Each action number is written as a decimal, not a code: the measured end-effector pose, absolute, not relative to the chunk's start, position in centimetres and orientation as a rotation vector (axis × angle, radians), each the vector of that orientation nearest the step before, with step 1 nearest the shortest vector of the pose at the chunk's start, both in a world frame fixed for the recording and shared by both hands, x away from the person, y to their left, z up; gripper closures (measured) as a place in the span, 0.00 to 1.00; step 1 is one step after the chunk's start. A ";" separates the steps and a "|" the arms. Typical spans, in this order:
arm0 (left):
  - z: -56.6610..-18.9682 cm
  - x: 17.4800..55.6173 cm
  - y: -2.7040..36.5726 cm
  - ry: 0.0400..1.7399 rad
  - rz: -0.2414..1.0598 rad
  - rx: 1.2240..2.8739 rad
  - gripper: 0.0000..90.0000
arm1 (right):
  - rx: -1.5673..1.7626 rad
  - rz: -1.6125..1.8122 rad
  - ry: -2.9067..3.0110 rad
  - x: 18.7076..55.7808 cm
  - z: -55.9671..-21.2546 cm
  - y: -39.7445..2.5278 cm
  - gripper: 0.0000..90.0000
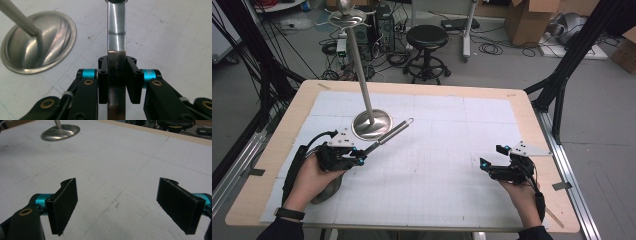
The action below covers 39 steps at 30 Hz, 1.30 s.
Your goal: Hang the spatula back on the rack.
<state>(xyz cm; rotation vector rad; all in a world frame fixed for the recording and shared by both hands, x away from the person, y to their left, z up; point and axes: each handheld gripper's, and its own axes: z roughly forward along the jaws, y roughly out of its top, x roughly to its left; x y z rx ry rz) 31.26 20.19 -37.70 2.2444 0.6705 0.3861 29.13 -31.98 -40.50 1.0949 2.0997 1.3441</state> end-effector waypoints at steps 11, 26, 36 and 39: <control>-35.5 30.2 22.2 0.710 0.496 2.062 0.83 | 1.095 1.346 2.092 29.1 -40.4 -32.1 0.18; -31.3 27.9 24.8 0.716 0.691 1.782 0.83 | 1.114 1.358 2.073 29.1 -40.3 -32.3 0.18; -29.3 26.9 26.0 0.733 0.784 1.642 0.83 | 1.114 1.363 2.065 29.1 -40.3 -32.4 0.18; -29.1 26.9 26.1 0.748 0.815 1.613 0.83 | 1.108 1.362 2.062 29.1 -40.2 -32.5 0.18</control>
